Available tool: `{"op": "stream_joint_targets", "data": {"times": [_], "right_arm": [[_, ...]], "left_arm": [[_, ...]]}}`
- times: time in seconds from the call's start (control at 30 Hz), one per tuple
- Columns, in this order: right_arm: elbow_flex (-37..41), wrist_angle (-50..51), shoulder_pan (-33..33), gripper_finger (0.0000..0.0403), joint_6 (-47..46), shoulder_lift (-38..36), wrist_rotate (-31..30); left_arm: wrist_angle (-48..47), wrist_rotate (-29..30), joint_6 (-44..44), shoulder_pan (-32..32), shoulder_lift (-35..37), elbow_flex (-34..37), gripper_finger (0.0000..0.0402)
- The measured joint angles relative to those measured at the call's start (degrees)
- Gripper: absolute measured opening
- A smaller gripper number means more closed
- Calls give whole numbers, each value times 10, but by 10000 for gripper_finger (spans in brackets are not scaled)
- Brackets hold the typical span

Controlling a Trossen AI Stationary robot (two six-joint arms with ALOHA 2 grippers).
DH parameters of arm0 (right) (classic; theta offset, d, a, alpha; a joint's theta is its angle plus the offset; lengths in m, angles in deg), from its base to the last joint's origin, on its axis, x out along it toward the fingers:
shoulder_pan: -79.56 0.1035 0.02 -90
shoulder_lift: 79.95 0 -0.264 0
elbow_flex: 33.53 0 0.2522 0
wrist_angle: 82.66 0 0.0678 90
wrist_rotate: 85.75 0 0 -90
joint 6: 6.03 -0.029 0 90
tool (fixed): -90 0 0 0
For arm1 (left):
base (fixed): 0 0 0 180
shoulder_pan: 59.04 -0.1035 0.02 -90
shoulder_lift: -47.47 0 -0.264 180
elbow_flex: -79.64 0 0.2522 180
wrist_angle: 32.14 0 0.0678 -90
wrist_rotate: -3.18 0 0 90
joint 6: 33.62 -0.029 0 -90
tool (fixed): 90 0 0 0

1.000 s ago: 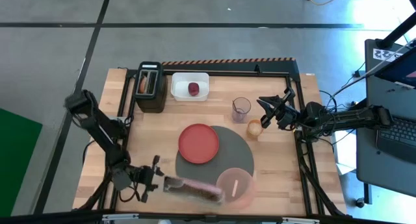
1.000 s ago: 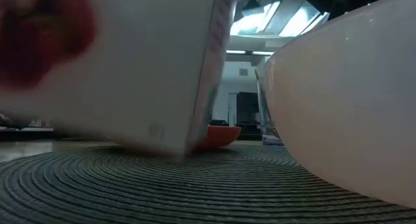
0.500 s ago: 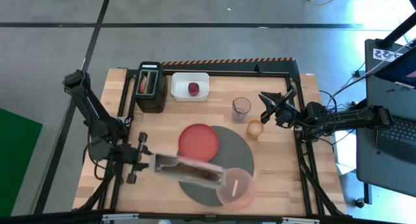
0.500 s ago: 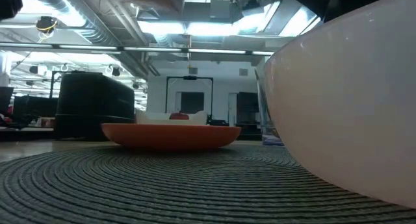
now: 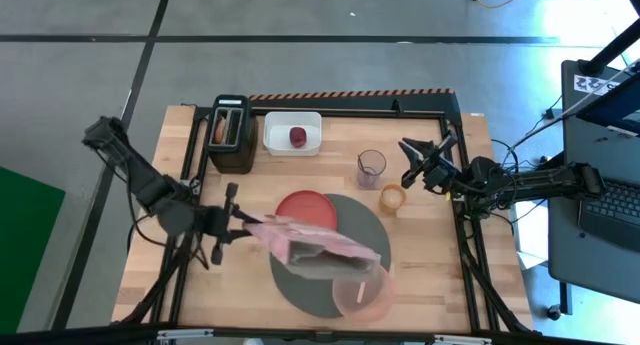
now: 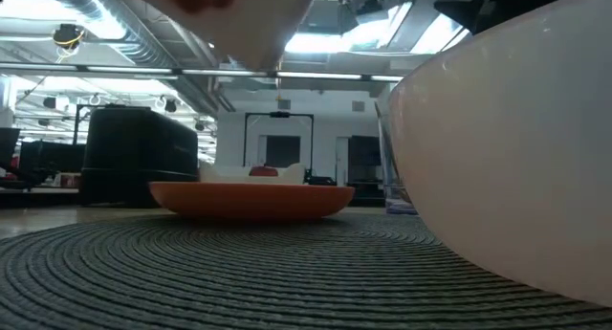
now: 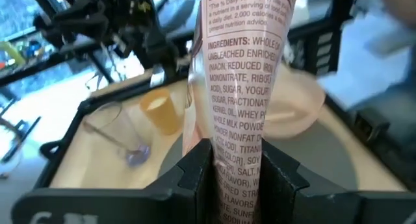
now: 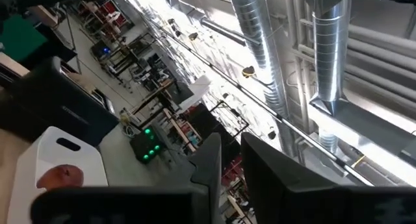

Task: Arrange a breakfast setting
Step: Pour the cereal into the pink bowl

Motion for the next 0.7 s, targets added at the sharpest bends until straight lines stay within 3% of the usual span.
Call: {"op": "stream_joint_targets", "data": {"times": [0.23, 0.47, 0.57, 0.7], "right_arm": [[-2, 15, 0, 65, -75, 0, 77], [-86, 246, -27, 65, -155, 2, 186], [-103, 273, -49, 65, -174, 11, 232], [-103, 281, -78, 65, -182, 12, 235]], "left_arm": [[-152, -49, -65, -72, -87, -131, 88], [-279, -98, -102, -125, -173, -253, 88], [-330, -97, -118, -144, -210, -299, 87], [-362, -106, -160, -162, -250, -348, 87]]}}
